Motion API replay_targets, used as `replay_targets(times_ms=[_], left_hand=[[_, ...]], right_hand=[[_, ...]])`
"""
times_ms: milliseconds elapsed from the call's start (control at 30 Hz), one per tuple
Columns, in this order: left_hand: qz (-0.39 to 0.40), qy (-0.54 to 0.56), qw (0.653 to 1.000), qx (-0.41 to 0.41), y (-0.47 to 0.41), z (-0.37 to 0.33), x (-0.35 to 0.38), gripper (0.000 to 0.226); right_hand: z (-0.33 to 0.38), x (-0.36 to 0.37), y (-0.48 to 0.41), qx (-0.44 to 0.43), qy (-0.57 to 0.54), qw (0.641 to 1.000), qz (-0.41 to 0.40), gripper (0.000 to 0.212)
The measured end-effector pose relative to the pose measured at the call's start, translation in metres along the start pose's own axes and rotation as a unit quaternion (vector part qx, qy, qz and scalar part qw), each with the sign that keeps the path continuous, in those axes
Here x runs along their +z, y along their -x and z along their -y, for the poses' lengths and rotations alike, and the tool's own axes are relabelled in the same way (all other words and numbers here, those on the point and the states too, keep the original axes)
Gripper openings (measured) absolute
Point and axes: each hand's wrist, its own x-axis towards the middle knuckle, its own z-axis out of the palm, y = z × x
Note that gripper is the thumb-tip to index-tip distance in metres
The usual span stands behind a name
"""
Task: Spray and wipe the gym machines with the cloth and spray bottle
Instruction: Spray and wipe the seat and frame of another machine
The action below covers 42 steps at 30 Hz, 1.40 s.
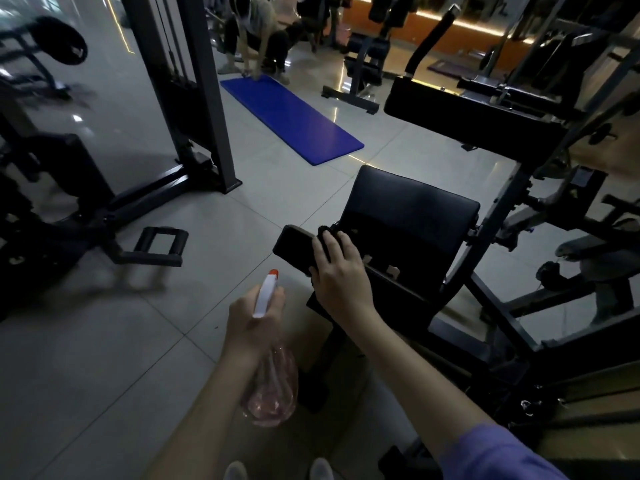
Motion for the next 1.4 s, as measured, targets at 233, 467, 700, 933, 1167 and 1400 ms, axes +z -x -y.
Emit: replay_targets(times_ms=[233, 467, 700, 933, 1167, 1400], left_hand=[[0.009, 0.012, 1.0, 0.001, -0.004, -0.002, 0.0, 0.032], [-0.008, 0.007, 1.0, -0.003, -0.004, 0.007, -0.008, 0.034], [-0.01, -0.001, 1.0, -0.001, -0.003, 0.013, -0.013, 0.023], [0.033, -0.002, 0.999, 0.02, 0.004, 0.015, -0.008, 0.027], [0.042, -0.016, 0.999, 0.029, 0.004, 0.013, -0.004, 0.024], [0.044, -0.001, 0.998, 0.042, 0.004, 0.008, 0.0, 0.036]], right_hand=[[-0.035, -0.011, 0.046, -0.044, 0.004, 0.994, -0.097, 0.039], [0.0, 0.007, -0.007, -0.045, 0.023, 0.998, -0.022, 0.057], [0.031, 0.021, -0.058, -0.112, 0.005, 0.994, -0.012, 0.042], [0.023, 0.019, -0.063, -0.237, -0.051, 0.97, -0.026, 0.013], [-0.009, -0.002, -0.007, -0.232, -0.077, 0.969, -0.032, 0.027], [-0.026, -0.013, 0.023, -0.113, -0.015, 0.993, -0.038, 0.06]])
